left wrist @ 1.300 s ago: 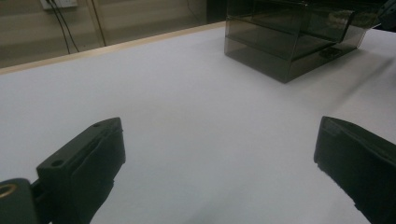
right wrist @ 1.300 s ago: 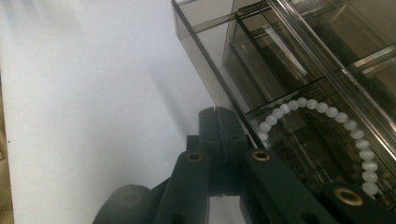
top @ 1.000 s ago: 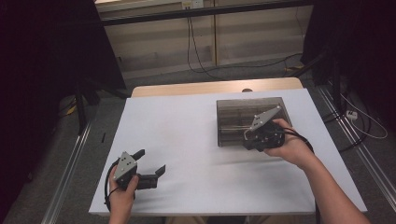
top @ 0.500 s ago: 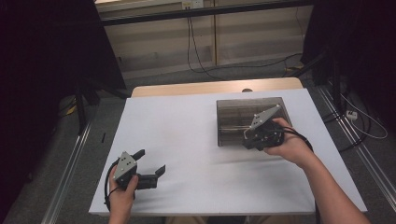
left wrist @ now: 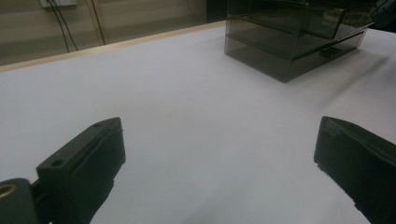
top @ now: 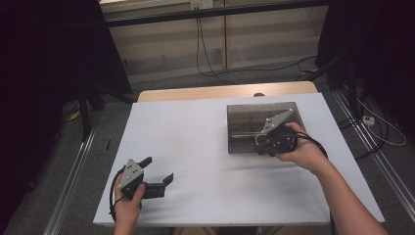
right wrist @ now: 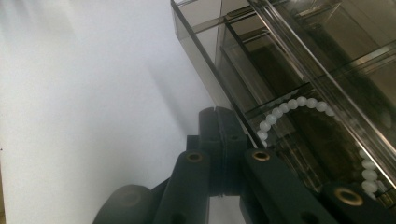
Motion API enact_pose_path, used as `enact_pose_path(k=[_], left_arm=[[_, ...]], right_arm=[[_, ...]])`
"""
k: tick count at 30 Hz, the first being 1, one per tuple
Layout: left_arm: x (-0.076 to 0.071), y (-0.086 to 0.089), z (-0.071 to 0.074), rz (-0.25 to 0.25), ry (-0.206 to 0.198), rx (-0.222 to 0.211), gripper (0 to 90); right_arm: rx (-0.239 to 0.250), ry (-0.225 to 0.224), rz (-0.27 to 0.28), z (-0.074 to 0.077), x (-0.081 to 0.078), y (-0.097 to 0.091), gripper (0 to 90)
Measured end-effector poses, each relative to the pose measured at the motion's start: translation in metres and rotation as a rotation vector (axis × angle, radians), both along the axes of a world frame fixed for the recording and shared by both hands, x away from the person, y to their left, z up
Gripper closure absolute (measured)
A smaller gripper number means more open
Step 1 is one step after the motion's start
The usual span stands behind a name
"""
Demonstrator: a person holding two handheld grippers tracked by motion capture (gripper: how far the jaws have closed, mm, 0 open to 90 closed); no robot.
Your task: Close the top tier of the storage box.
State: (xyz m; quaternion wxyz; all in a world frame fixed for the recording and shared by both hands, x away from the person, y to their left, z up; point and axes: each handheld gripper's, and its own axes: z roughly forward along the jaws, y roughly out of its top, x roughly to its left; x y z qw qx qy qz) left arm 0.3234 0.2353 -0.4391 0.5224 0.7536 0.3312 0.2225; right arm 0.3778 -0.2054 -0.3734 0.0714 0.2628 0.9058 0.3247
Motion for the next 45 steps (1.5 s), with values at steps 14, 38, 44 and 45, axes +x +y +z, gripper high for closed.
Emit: enact_pose_path(k=[14,38,44,45], left_arm=[[0.000,0.000,0.000,-0.001,-0.002,0.003,2.3],[0.002,-0.001,-0.002,0.002,0.004,0.007,2.3],[0.002,0.000,-0.002,0.003,0.004,0.009,2.3],[0.002,0.000,-0.002,0.003,0.004,0.008,2.3]], right_arm=[[-0.001,-0.010,-0.014,-0.001,0.004,-0.001,90.0],[0.002,-0.020,-0.051,-0.007,0.021,-0.001,90.0],[0.014,-0.025,-0.059,-0.008,0.024,-0.003,90.0],[0.021,-0.027,-0.060,-0.008,0.025,-0.003,90.0]])
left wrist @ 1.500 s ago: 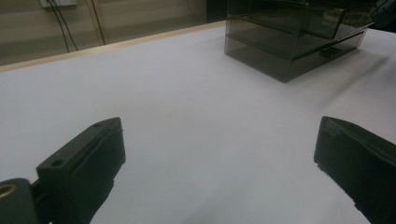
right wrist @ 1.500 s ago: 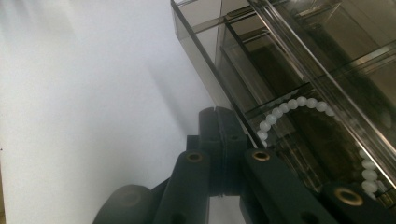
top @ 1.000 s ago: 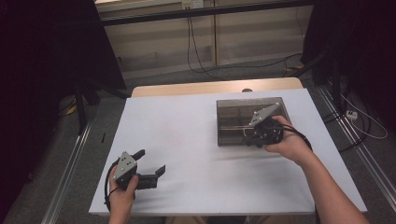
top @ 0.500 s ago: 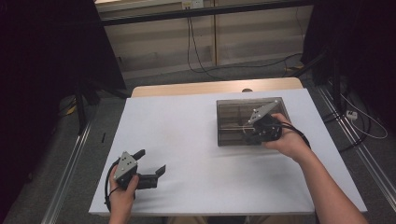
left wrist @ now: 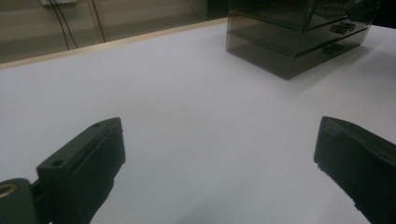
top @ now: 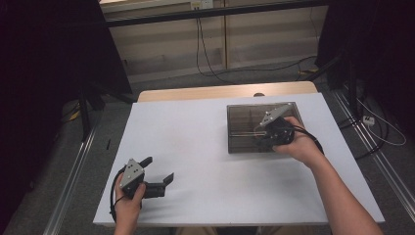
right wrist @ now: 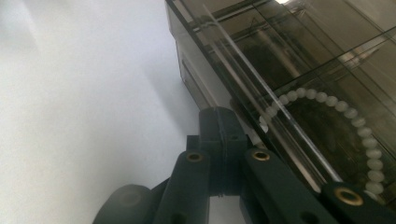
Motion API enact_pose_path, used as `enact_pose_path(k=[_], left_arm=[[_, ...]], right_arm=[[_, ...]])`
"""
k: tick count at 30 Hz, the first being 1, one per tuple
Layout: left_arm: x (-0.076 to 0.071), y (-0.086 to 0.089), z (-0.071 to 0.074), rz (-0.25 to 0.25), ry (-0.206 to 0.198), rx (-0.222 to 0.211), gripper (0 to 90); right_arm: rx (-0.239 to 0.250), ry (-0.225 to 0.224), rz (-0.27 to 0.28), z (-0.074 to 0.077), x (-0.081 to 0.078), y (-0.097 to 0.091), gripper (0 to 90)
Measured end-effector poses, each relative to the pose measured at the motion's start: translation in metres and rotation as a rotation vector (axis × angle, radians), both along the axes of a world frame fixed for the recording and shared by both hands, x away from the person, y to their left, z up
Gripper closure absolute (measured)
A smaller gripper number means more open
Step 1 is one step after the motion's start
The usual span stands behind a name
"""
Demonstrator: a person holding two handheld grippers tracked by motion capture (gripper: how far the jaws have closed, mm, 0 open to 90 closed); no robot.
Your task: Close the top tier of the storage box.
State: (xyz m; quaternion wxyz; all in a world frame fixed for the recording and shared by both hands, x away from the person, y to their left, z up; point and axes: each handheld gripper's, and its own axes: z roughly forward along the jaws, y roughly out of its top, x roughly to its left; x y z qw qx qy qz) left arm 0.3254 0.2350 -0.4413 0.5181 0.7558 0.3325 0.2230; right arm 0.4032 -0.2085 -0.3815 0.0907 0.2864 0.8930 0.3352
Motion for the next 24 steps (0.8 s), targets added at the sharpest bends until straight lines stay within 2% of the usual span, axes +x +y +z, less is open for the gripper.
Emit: enact_pose_path(k=[6,12,15,24], left_arm=[[0.001,0.000,-0.001,0.001,0.000,0.002,2.3],[0.002,0.000,-0.001,-0.003,0.002,0.003,2.3],[0.002,0.000,-0.002,-0.003,0.005,0.006,2.3],[0.001,0.000,-0.001,-0.004,0.002,-0.003,2.3]], right_arm=[[0.017,0.002,0.000,-0.002,0.006,-0.001,90.0],[0.011,-0.001,-0.001,-0.003,0.004,0.001,89.0],[0.018,0.011,-0.007,-0.001,-0.002,0.002,85.5],[0.093,0.046,0.030,-0.001,-0.033,0.002,68.1]])
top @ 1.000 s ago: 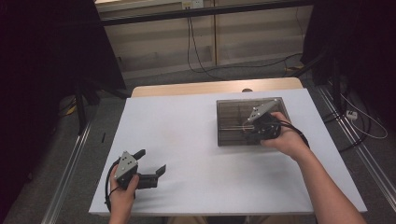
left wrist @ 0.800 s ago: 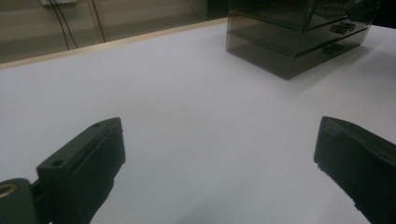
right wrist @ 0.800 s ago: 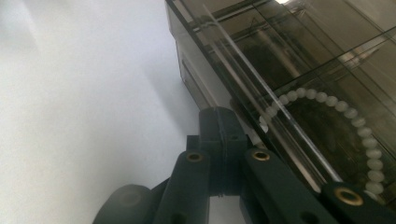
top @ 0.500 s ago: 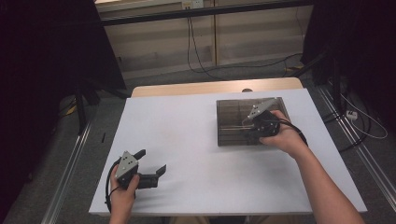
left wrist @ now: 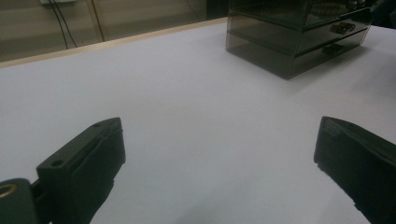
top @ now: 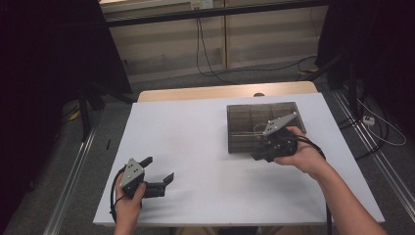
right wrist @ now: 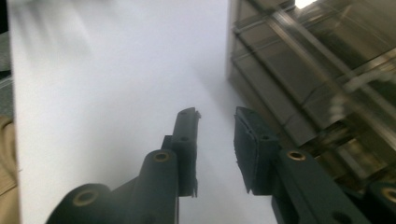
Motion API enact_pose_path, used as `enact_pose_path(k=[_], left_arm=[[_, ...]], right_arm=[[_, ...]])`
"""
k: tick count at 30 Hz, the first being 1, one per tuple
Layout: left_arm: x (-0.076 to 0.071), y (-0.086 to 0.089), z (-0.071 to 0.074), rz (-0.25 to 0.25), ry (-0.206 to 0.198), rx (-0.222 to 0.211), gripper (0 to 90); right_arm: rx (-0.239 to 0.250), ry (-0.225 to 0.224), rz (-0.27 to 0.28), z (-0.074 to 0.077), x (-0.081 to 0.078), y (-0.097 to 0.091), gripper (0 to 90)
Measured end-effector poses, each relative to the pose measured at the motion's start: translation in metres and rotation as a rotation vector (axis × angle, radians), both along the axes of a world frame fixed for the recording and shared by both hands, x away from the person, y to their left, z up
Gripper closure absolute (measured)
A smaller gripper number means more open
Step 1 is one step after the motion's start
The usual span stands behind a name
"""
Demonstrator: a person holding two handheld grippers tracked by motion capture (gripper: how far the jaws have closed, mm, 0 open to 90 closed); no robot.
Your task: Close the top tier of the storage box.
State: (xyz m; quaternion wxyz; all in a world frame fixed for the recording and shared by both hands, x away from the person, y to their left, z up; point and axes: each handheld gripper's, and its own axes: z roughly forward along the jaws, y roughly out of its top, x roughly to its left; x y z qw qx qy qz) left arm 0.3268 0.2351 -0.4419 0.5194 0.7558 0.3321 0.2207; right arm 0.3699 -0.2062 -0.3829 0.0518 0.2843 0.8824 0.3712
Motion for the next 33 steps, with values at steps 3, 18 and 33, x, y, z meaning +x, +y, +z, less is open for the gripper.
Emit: enact_pose_path(k=[3,18,33], left_arm=[[0.000,-0.001,0.000,-0.002,0.001,0.000,2.3],[-0.001,-0.001,0.000,0.000,0.000,0.005,2.3],[-0.001,-0.001,0.000,-0.004,0.001,0.010,2.3]], right_arm=[[0.012,0.001,0.014,-0.003,-0.009,-0.002,65.2],[0.014,0.001,0.002,-0.028,-0.038,-0.017,48.4],[0.015,-0.005,-0.009,-0.042,-0.055,-0.028,37.9]])
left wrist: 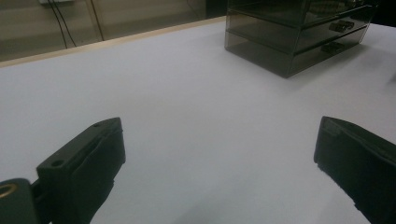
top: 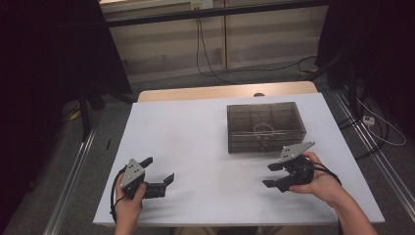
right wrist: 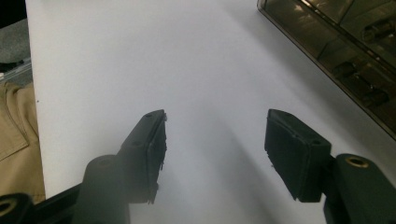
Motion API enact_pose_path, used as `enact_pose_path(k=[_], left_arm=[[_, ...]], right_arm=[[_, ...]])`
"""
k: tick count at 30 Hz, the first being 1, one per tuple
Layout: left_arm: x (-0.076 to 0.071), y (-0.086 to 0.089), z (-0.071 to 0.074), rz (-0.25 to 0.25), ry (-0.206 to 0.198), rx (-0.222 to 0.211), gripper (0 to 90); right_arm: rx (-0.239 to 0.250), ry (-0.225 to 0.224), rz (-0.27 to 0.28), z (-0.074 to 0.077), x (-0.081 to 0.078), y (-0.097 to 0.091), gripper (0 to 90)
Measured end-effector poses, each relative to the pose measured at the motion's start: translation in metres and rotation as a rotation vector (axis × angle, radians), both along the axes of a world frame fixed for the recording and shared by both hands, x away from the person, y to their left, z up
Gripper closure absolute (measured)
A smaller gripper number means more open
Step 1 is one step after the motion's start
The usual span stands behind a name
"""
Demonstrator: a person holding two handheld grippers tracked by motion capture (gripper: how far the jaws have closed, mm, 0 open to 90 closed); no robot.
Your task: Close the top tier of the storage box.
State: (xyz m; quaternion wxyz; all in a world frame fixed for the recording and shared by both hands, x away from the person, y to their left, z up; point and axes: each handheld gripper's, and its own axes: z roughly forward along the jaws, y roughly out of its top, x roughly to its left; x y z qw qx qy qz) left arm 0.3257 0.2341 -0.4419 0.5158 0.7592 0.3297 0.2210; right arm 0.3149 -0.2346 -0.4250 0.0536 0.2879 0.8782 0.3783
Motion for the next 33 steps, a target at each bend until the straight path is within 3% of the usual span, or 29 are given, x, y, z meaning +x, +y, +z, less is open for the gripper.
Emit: enact_pose_path(k=[12,33], left_arm=[[0.000,-0.001,0.000,0.000,0.001,0.002,2.4],[0.000,-0.001,0.001,-0.001,-0.002,0.001,2.3]], right_arm=[[-0.006,-0.016,-0.025,-0.001,-0.009,-0.009,31.5],[0.007,-0.010,-0.051,-0.008,-0.018,-0.018,28.8]])
